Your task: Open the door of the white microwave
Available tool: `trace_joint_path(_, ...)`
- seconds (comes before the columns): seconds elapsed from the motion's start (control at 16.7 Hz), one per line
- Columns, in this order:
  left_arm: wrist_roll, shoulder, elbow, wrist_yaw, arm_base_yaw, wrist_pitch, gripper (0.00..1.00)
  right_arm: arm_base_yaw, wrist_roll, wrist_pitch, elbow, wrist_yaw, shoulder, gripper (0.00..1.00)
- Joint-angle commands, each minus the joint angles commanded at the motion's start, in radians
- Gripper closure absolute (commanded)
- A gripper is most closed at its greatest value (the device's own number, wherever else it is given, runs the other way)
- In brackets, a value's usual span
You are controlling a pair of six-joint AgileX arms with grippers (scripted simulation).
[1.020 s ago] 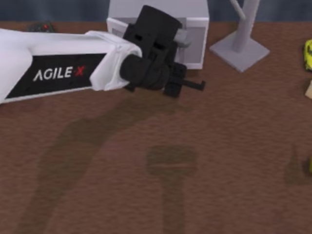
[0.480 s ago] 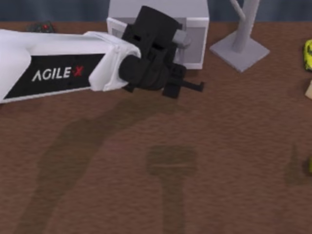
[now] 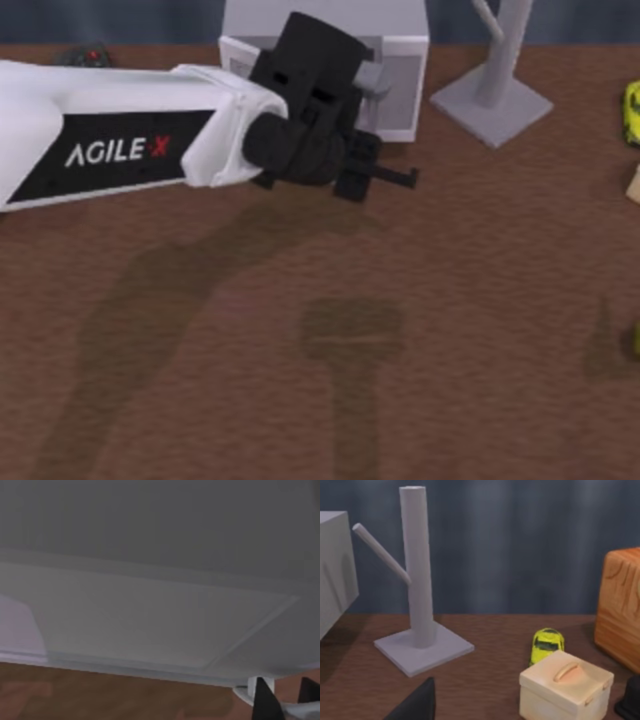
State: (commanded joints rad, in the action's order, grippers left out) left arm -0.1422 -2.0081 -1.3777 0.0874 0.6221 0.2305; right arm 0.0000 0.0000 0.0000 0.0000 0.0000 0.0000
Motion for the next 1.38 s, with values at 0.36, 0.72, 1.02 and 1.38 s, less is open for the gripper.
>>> trace_joint_path(0.36,0.000,0.000,0.000,0.000,0.000,0.000,1.00,0.000,0.000,0.000,0.000,0.000,0.000,0.00)
trace_joint_path(0.72,0.006,0.002,0.010,-0.016,0.003,0.000,1.00,0.000,0.000,0.000,0.000,0.000,0.000,0.00)
trace_joint_path(1.02,0.066,0.038,0.054,-0.057,-0.021,-0.022,1.00,0.000,0.000,0.000,0.000,0.000,0.000,0.00)
trace_joint_path(1.38,0.068,0.038,0.057,-0.059,-0.022,-0.022,1.00,0.000,0.000,0.000,0.000,0.000,0.000,0.00)
